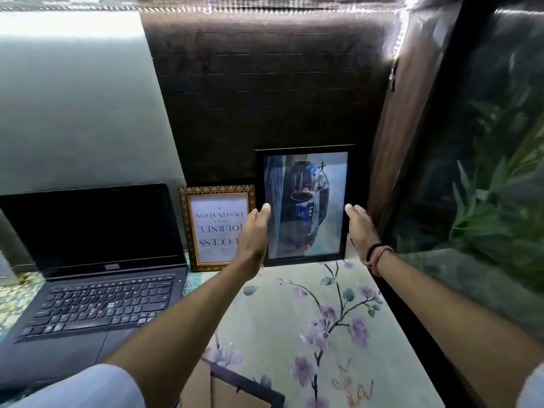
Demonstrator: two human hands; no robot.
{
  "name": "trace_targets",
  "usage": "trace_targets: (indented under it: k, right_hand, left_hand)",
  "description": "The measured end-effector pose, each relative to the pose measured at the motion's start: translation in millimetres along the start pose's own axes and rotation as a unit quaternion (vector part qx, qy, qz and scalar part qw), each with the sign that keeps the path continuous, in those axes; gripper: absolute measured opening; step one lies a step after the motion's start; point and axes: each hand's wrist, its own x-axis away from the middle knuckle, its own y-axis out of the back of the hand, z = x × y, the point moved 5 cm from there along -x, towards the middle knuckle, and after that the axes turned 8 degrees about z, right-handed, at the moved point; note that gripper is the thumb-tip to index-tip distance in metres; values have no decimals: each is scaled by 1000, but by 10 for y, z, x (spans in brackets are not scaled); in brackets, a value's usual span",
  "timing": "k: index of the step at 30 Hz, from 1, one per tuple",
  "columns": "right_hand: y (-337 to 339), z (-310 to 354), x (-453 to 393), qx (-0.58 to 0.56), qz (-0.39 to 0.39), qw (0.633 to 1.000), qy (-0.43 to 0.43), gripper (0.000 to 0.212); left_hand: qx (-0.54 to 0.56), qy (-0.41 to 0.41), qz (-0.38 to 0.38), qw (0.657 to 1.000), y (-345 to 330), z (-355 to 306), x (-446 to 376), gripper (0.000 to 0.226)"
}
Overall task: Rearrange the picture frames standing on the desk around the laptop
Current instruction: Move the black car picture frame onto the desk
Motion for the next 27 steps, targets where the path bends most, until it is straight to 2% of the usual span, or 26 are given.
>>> trace_targets:
  k: [2,5,9,15,18,21,23,27]
  right_hand:
    - [18,-44,-70,-20,4,1000,-22,59]
    - [29,-155,-157,-29,25,998,-51,55]
    - [106,-184,-173,-19,29,997,-65,66]
    - [134,-222,-233,-55,51,994,-79,67]
    - [201,-325,-229,-99,39,991,-83,72]
    - [230,-333,-99,-117,24,989,-87,69]
    - [200,-232,42,-109,20,991,-75,61]
    - [-42,115,444,-69,51,996,-33,56]
  left_hand:
    - [1,3,-2,1000,-10,-46,2,93]
    - [13,2,-6,1000,2,-34,-45,100]
    - [25,8,-10,1000,6,-15,-77,104]
    - [24,30,-14,999,26,-61,-99,74]
    - [-17,24,-26,999,46,-22,-74,72]
    - [-51,-15,-26,998,74,-5,93,47]
    - [-24,-19,-26,999,136,-5,236,21]
    - [69,-10,-48,996,417,-47,584,19]
